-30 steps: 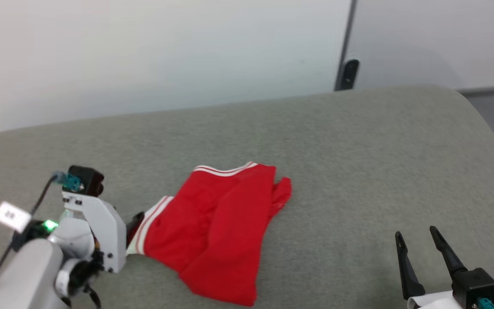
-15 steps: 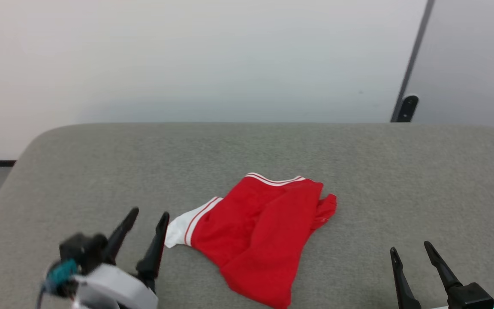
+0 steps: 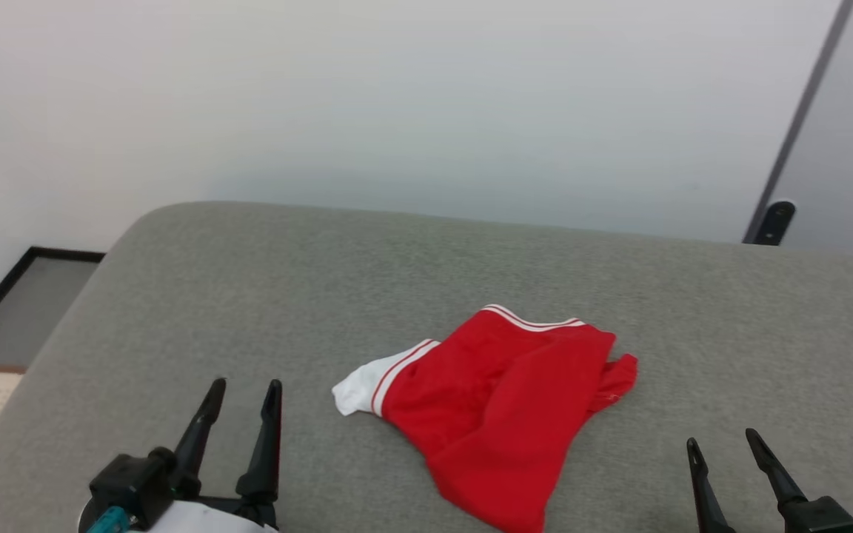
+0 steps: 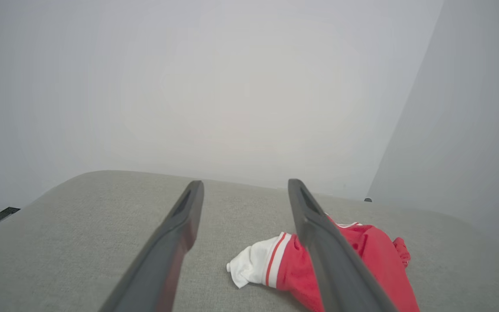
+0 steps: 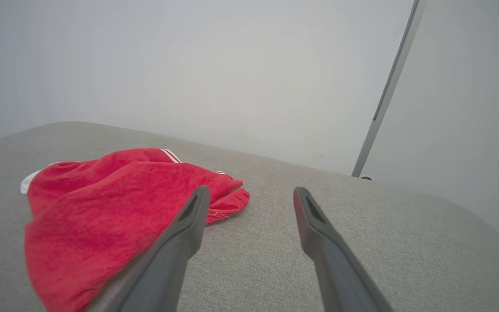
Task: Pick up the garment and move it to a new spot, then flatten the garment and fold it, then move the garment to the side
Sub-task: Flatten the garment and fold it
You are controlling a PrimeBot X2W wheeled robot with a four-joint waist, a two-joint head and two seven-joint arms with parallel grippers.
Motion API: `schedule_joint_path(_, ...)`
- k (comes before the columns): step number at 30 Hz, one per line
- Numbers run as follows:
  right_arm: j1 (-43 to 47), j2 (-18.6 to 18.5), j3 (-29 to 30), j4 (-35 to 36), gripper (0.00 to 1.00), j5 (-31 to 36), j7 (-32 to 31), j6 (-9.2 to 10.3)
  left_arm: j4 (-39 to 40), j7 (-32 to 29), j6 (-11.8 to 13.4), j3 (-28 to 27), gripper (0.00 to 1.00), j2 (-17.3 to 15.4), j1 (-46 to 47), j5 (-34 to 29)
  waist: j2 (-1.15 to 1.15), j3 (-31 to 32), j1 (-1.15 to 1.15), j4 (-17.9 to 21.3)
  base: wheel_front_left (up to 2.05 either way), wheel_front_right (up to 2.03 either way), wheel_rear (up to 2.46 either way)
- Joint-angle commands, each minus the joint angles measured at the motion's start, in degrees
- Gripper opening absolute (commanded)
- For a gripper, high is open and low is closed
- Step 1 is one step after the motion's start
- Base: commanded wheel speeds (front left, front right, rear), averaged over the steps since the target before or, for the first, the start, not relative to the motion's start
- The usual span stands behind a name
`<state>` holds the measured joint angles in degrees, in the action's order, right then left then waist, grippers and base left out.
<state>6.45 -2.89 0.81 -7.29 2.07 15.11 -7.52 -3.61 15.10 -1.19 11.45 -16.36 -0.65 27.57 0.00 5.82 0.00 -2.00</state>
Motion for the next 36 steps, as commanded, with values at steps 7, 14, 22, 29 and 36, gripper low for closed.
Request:
schedule_joint_path(7, -4.6, -4.6, -0.3, -3.6, 1.0, -2.6, -7.3, 0.06, 0.4, 0.1, -3.1, -2.0, 1.0, 3.1, 0.4, -3.3, 0.0, -1.1, 0.0, -6.4, 0.0, 0.0, 0.0)
schedule_joint_path(14, -10.6, -13.0, -4.4, -6.7, 1.0, -8.8, -17.3, 0.06, 0.0, 0.1, -4.7, -1.7, 1.0, 5.0, 1.3, -4.6, 0.0, -2.0, 0.0, -10.6, 0.0, 0.0, 0.0)
schedule_joint_path(22, -18.9, -23.7, -12.4, -13.2, 1.0, -20.8, -33.6, 0.06, -1.0, 0.1, -5.9, -0.4, 1.0, 7.2, 3.2, -5.2, 0.0, -4.5, 0.0, -16.3, 0.0, 0.0, 0.0)
schedule_joint_path(29, -24.8, -28.3, -16.7, -17.5, 1.0, -26.4, -41.1, 0.06, -1.8, 0.1, -6.2, 0.3, 1.0, 8.7, 5.1, -5.1, 0.0, -7.9, 0.0, -19.8, 0.0, 0.0, 0.0)
schedule_joint_path(36, -29.8, -29.4, -19.1, -22.8, 1.0, -28.9, -44.7, 0.06, -1.8, 0.1, -6.3, 1.7, 1.0, 9.7, 7.8, -4.5, 0.0, -11.3, 0.0, -22.0, 0.0, 0.0, 0.0)
